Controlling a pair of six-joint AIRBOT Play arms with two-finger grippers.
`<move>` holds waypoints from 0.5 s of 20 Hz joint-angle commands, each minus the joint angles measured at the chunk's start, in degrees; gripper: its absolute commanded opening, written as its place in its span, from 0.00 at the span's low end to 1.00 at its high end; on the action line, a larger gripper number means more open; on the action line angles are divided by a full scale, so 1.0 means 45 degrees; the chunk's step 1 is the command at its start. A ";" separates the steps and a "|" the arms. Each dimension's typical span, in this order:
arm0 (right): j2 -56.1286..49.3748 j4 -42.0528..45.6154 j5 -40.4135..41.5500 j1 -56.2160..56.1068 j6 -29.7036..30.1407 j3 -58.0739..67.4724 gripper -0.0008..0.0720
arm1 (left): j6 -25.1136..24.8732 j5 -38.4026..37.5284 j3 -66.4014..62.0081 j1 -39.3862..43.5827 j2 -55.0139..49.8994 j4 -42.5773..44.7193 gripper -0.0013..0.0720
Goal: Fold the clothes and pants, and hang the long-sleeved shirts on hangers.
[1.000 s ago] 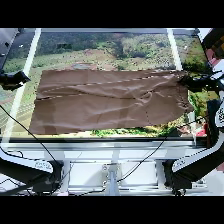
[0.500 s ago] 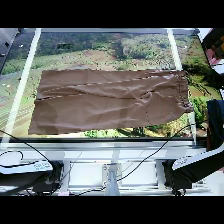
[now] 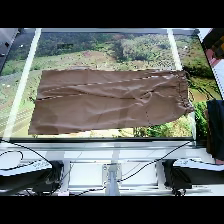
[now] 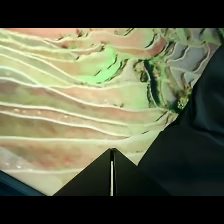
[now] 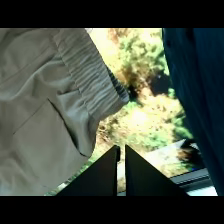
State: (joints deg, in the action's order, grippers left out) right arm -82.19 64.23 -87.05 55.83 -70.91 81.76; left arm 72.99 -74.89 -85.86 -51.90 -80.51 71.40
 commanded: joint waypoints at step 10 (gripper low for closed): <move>0.3133 -0.5523 0.6781 -0.0306 0.1010 -0.9831 0.77 | -0.0316 0.0238 0.0865 -0.0107 0.0019 -0.0525 0.04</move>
State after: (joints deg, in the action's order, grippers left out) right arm -67.79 43.33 -62.65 57.34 -66.63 42.41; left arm 71.68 -73.63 -82.19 -52.42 -80.40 69.91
